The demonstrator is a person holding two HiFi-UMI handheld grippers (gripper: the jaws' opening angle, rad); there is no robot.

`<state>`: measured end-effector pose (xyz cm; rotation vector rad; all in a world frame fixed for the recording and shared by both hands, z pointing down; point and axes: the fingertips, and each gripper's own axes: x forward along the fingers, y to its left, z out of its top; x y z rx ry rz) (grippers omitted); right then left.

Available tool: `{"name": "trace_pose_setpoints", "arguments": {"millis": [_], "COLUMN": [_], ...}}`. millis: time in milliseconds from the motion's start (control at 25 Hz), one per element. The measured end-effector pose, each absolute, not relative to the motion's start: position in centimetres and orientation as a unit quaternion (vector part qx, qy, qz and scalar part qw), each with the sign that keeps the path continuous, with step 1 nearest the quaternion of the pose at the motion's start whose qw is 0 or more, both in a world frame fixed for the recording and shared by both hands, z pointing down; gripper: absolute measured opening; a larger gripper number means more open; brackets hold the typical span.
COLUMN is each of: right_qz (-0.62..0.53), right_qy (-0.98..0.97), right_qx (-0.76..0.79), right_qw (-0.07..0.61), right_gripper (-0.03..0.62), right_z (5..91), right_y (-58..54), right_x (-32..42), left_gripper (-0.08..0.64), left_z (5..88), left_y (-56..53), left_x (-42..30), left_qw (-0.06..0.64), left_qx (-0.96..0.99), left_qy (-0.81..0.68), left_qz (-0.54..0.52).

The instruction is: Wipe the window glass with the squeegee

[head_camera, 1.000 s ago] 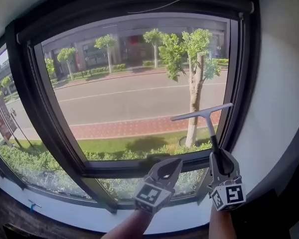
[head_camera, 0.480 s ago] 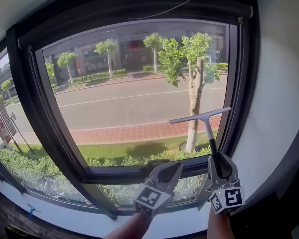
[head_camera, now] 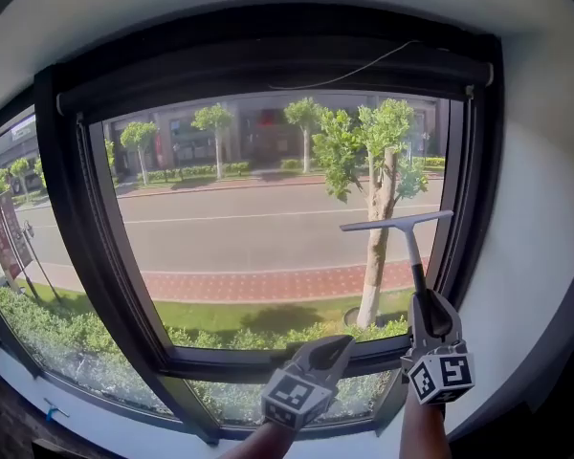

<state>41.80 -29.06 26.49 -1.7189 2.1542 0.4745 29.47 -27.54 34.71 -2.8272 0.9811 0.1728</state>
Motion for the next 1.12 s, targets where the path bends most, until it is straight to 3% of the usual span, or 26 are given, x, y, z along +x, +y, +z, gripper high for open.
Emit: {"name": "trace_pose_setpoints", "arguments": {"millis": [640,1120], "right_qz": [0.226,0.245], "right_qy": [0.748,0.74], "right_qx": [-0.585,-0.58], "right_qw": [0.217,0.237], "right_gripper": [0.1,0.101], "right_z": [12.1,7.3], "right_y": [-33.5,-35.6], "right_x": [42.5,42.5], "left_gripper": [0.003,0.003], "left_z": [28.0,27.6], "left_y": [-29.5,-29.7], "left_x": [28.8,26.9], "left_qw": [0.105,0.103], "left_qx": [-0.931,-0.928], "left_qy": [0.342,0.353], "left_qz": [0.074,0.065]}}
